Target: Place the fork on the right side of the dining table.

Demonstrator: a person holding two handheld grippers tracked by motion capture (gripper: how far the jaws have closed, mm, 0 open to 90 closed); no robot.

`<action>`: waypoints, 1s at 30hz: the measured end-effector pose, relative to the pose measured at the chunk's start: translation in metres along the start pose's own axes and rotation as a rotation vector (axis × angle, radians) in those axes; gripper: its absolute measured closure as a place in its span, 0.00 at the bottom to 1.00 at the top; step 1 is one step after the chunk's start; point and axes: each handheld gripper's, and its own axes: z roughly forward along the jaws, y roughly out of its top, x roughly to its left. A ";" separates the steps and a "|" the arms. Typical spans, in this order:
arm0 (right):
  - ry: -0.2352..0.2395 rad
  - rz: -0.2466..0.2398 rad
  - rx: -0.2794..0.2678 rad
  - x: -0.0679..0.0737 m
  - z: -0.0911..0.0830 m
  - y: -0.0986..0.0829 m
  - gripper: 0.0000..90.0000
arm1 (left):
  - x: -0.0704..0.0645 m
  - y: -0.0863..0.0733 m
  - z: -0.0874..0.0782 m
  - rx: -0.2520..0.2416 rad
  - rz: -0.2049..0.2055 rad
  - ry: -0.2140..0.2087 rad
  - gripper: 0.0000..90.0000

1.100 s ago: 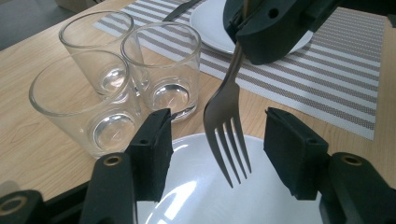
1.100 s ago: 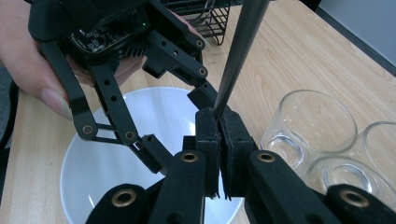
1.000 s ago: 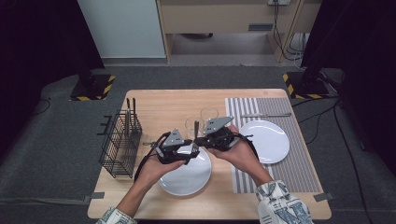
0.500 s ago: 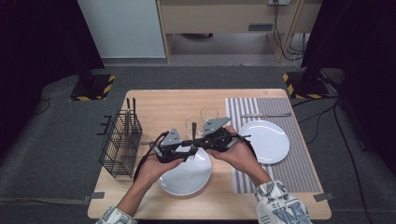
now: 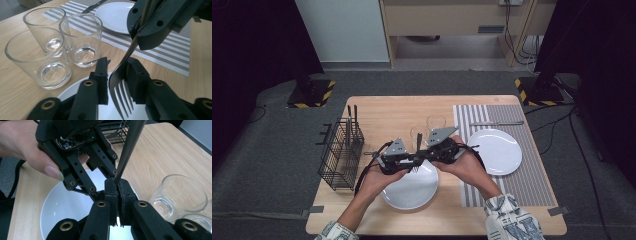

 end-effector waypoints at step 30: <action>-0.109 0.037 -0.008 0.003 -0.008 -0.006 0.63 | 0.000 -0.005 -0.004 0.013 -0.001 0.013 0.97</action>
